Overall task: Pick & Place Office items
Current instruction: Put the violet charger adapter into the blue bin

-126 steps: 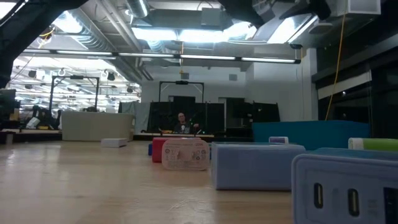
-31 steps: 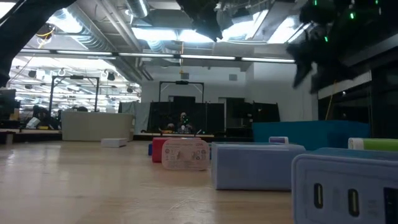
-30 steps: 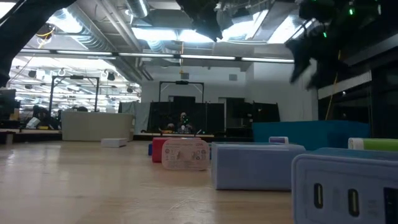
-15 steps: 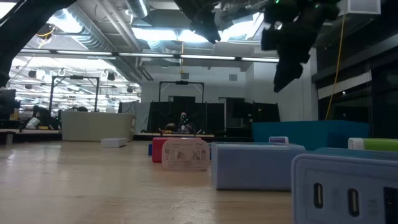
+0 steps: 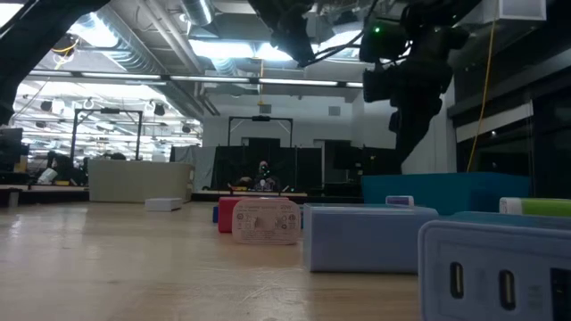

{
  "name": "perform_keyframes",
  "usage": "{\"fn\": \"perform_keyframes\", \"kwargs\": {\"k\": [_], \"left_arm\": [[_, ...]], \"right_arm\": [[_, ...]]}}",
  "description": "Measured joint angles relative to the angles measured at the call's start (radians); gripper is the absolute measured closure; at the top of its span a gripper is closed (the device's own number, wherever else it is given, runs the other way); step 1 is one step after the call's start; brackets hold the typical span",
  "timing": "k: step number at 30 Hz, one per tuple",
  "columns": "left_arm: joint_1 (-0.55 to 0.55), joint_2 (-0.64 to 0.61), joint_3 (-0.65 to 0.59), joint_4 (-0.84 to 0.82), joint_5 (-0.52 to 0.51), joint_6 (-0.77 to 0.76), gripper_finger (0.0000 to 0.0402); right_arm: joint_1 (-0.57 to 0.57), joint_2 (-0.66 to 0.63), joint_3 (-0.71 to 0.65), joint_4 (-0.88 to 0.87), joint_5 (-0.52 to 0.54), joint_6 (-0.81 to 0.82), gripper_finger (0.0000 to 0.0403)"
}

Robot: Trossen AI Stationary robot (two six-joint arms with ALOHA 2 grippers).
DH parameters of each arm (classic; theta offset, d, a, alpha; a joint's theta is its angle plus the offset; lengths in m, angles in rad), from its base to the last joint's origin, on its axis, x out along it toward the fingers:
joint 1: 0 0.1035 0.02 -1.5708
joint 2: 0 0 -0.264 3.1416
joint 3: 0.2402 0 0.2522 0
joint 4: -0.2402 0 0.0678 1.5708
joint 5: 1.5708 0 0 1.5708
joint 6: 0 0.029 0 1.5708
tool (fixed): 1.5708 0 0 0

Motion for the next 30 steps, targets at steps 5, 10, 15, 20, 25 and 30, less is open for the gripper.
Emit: {"fn": "perform_keyframes", "kwargs": {"k": [5,10,15,20,25,30], "left_arm": [[0.007,0.000,0.000,-0.017,0.052,-0.004,0.0096],[0.007,0.000,0.000,-0.032,0.055,0.010,0.0096],[0.007,0.000,0.000,-0.044,0.056,0.023,0.0096],[0.007,0.000,0.000,-0.070,0.057,0.034,0.0096],[0.007,0.000,0.000,-0.079,0.058,0.040,0.0096],[0.013,0.000,0.000,-0.083,0.089,0.037,0.0096]], "right_arm": [[0.033,0.052,0.000,0.052,0.000,0.031,0.0156],[0.042,0.102,0.000,0.097,0.009,0.059,0.0156],[0.042,0.171,0.000,0.095,0.028,0.054,0.0156],[0.040,0.211,0.000,0.116,0.031,0.039,0.0156],[0.038,0.227,0.000,0.130,0.034,0.037,0.0156],[0.038,0.256,0.000,0.130,0.039,0.049,0.0156]]}}
